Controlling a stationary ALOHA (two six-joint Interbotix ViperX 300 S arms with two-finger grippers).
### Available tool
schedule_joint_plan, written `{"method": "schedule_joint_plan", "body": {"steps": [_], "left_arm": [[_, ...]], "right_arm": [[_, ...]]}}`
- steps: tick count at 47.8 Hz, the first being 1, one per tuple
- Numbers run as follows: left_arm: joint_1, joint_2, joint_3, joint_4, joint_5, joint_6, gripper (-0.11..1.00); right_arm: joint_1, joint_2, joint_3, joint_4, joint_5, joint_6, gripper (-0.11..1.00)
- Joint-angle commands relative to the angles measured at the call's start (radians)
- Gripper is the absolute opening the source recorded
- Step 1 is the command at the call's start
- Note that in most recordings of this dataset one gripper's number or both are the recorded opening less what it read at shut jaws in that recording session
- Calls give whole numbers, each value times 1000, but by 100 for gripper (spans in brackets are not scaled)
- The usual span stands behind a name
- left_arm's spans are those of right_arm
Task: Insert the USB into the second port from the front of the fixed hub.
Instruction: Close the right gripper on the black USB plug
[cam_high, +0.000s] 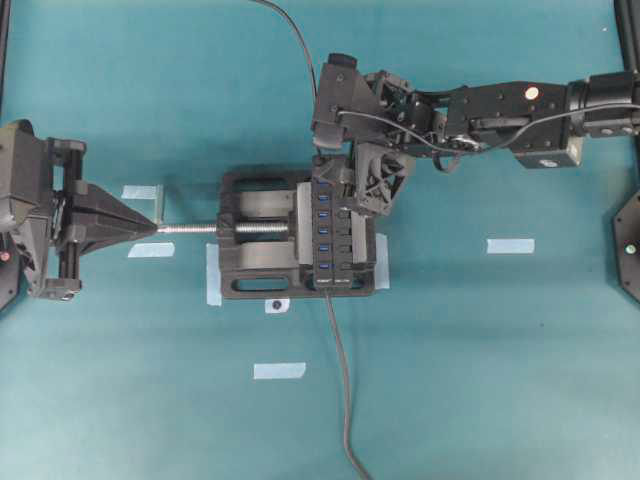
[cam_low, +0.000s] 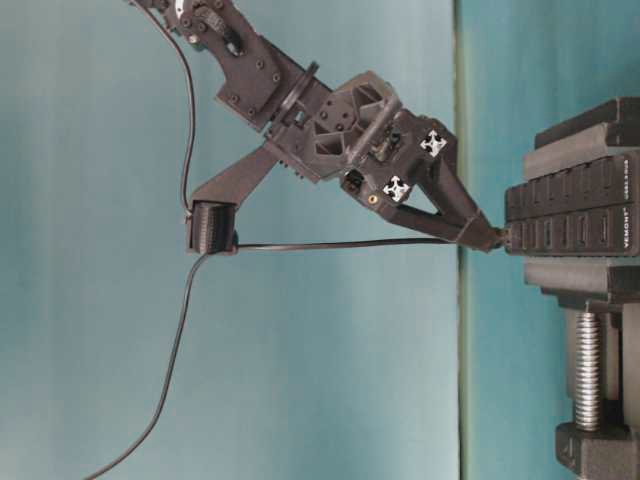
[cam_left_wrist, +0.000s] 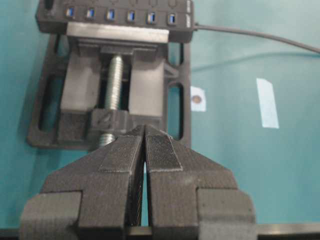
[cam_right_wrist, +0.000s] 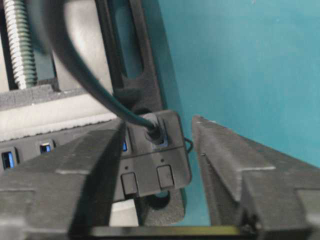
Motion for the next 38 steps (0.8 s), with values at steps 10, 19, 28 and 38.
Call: {"method": "schedule_joint_plan", "body": {"steps": [10,19,28,38], "left_arm": [[2,0,-20,2,-5,-9,0],[0,2,-20,2,-5,-23,0],[0,0,-21,2,-5,-23,0],[0,2,-21,2,-5,-23,0]], "right_arm": [[9,-14,-12,-2,-6,-3,28],[15,-15,-14,-2,-5,-2,10],[17,-18,-14,0,-5,0,6],[18,-23,-14,-2,-5,2,6]]}}
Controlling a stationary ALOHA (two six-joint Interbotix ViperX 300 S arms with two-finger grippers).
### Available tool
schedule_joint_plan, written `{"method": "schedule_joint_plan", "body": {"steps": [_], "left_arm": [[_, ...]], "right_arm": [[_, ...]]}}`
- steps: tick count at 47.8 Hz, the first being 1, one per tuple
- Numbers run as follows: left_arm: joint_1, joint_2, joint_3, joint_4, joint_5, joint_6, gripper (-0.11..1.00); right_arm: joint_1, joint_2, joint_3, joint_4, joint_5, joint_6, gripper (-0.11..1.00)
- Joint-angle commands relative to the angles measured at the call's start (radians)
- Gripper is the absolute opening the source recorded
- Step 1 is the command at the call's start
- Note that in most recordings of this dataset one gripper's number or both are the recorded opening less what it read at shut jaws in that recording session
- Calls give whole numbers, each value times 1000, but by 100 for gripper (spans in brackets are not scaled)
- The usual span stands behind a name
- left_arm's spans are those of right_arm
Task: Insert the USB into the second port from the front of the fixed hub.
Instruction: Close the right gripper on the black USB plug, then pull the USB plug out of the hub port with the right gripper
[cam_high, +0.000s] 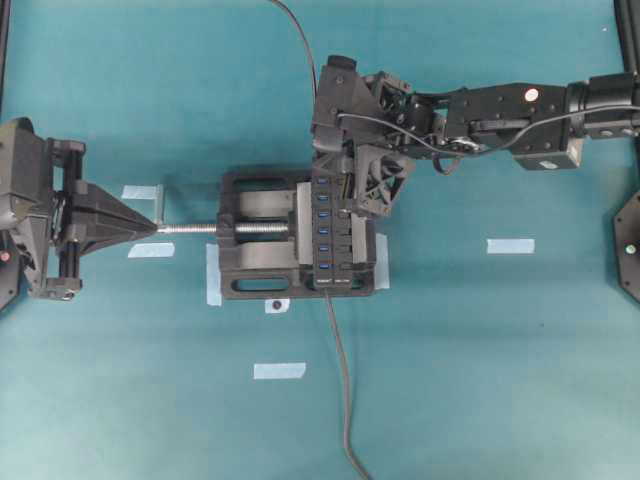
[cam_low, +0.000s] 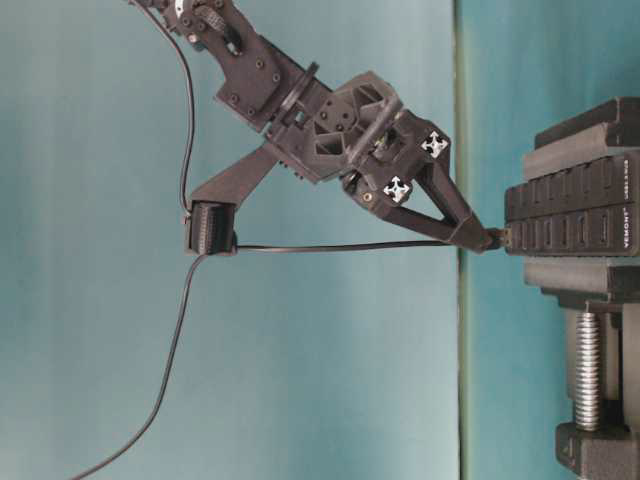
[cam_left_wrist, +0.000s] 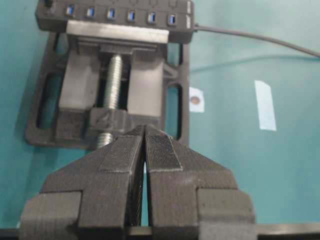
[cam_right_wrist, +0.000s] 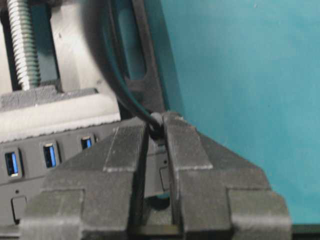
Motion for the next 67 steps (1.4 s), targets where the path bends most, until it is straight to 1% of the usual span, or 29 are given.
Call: {"method": "schedule_joint_plan", "body": {"steps": [1,46,67], "left_arm": [[0,0,-21,2,-5,-2,0],[2,0,-25,2,-5,-3,0],[2,-5,-23,2,-5,-6,0]], "right_arm": [[11,-23,-14,2,-6,0,6],[15,-69,-2,2,-5,-3,6],[17,-115,0,3,2,-3,6]]}}
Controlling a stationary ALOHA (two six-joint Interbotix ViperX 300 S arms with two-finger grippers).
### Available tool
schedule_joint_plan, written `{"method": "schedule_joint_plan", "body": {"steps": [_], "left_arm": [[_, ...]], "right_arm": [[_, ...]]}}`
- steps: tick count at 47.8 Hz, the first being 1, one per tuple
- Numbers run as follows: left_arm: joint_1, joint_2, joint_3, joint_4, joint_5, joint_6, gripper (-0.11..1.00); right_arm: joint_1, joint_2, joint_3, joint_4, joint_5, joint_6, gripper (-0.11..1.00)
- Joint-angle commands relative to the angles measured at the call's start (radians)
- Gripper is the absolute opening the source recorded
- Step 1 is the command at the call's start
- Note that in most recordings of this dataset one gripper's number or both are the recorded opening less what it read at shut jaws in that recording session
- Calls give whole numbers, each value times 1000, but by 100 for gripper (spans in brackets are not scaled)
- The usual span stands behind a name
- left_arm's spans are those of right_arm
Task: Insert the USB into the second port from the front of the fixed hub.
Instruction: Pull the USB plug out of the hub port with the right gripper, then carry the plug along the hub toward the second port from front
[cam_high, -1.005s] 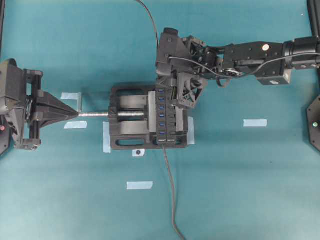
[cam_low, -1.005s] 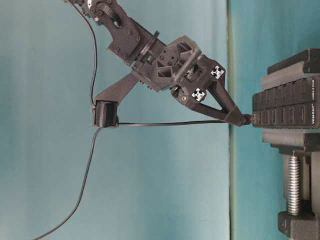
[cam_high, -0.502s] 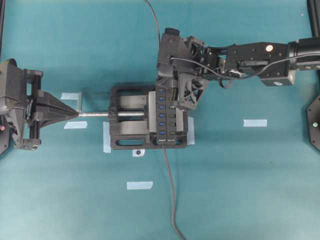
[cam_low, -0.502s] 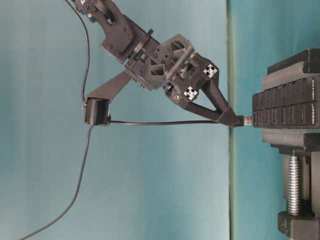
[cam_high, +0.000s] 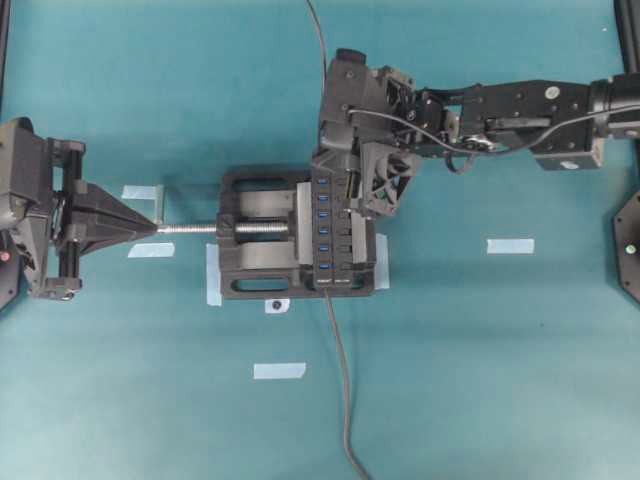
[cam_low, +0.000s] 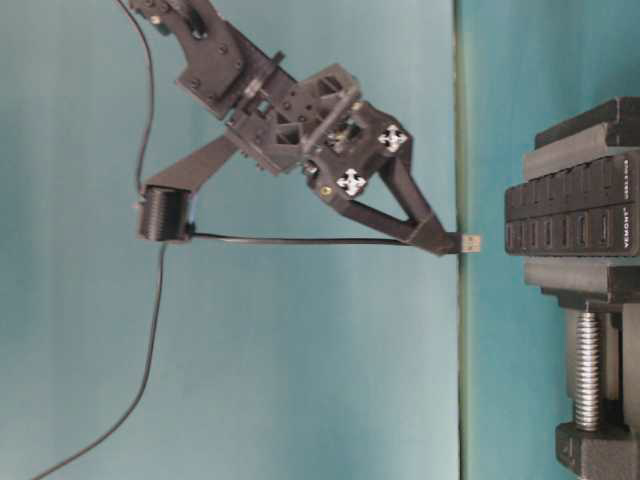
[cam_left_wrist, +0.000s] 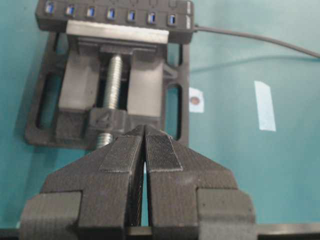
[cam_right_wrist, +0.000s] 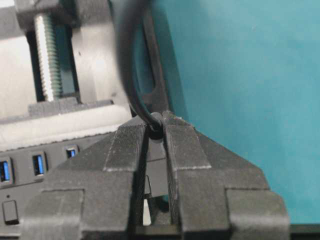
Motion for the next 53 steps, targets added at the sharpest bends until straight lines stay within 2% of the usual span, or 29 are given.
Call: {"method": "schedule_joint_plan", "body": {"steps": [1,22,53], "left_arm": [[0,-3,-23,2,-5,-2,0],[2,-9,-21,2,-5,-2,0],[2,-9,-25,2,-5,-2,0]], "right_arm": [[6,-46,-6,2,-5,-3,6],[46,-100,6,3,40,3,6],[91,-127,8,8,46,21,6]]}}
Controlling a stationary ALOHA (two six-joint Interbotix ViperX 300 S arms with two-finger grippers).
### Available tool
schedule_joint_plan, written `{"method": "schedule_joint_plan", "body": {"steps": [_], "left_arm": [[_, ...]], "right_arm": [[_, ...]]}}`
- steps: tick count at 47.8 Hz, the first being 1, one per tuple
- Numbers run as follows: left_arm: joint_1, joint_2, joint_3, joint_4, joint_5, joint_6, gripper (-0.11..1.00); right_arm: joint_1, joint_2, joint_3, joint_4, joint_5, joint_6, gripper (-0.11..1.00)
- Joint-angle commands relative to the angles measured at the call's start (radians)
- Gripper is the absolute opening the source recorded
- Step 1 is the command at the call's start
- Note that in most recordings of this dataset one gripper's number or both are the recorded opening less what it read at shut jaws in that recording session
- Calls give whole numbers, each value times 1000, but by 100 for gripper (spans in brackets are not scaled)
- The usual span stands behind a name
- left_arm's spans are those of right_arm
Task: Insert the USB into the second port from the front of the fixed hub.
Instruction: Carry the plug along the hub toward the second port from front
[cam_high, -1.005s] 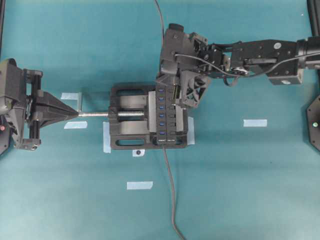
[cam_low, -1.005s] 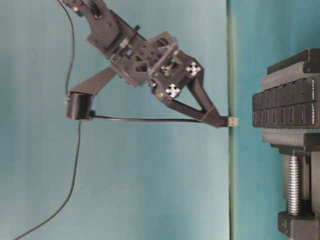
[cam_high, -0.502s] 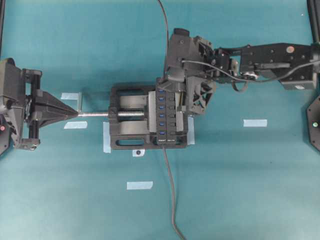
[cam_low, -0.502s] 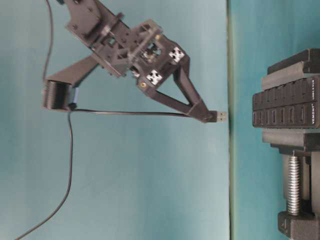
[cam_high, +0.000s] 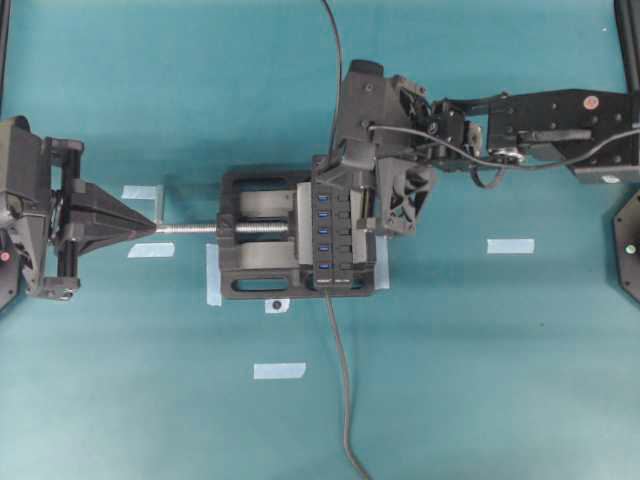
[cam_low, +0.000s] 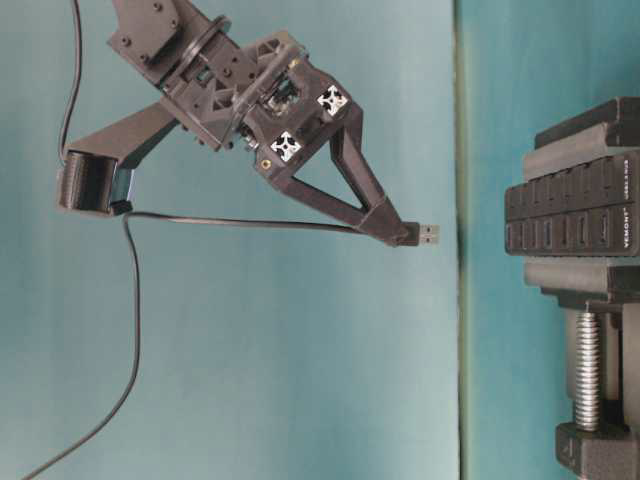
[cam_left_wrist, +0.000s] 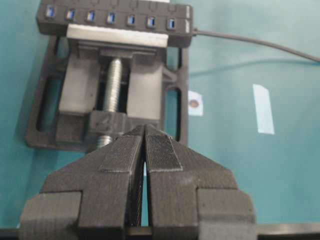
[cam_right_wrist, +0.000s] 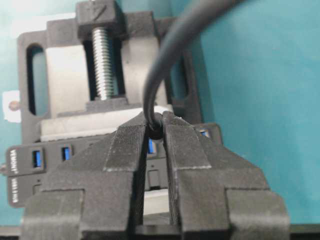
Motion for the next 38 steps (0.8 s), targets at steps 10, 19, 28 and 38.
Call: {"method": "schedule_joint_plan", "body": {"steps": [10,19,28,38], "left_arm": [[0,0,-26,2,-5,-2,0],[2,0,-25,2,-5,-2,0],[2,0,-23,2,-5,-2,0],[0,0,-21,2,-5,-2,0]], "right_arm": [[46,-40,-8,2,-5,37,6],[67,-41,-6,2,-5,49,6],[78,-34,-3,2,-5,69,6],[94,-23,11,2,-8,91,6]]}}
